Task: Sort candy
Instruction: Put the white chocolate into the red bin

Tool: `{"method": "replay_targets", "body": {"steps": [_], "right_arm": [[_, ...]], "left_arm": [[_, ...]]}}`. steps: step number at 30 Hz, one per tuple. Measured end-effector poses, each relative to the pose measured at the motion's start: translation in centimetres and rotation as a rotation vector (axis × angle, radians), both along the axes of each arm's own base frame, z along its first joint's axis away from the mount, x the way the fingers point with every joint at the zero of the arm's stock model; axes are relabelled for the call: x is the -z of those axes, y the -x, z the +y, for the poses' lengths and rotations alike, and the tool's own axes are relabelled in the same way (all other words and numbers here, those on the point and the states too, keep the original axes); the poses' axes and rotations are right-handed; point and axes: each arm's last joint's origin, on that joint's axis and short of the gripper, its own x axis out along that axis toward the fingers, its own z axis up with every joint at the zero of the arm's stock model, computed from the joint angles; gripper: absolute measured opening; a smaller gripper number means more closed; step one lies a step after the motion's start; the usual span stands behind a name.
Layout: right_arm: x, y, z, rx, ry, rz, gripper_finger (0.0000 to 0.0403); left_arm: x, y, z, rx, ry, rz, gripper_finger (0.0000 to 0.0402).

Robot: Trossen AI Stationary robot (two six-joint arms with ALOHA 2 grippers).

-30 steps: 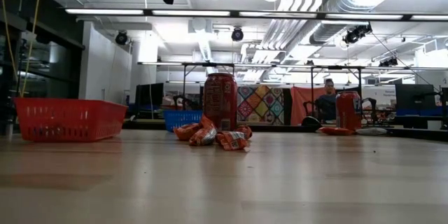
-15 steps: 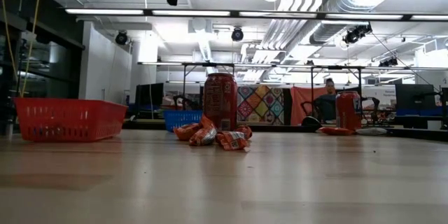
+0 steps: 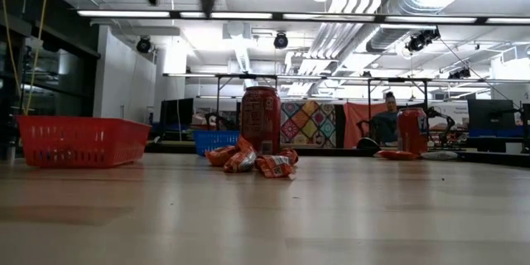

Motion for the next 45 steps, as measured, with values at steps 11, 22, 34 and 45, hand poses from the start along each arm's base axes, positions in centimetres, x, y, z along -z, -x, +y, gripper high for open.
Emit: {"method": "replay_targets", "body": {"steps": [11,22,34,45], "right_arm": [[2.0,3.6,-1.2,0.172,-0.128,0.244,0.0209],[3.3,5.7,-1.3,0.286,-0.242,0.379,0.0209],[3.5,5.7,-1.1,0.226,-0.306,0.424,0.0209],[1.7,7.5,-1.2,0.191,-0.356,0.369,0.0209]], "left_arm": [[4.6,7.5,-1.3,-0.182,0.606,0.220,0.0002],[11.8,6.7,-3.0,-0.375,0.966,0.362,0.0002],[12.2,6.6,-3.1,-0.362,0.972,0.425,0.0102],[6.6,6.5,-3.2,-0.112,0.892,0.324,0.0172]]}}
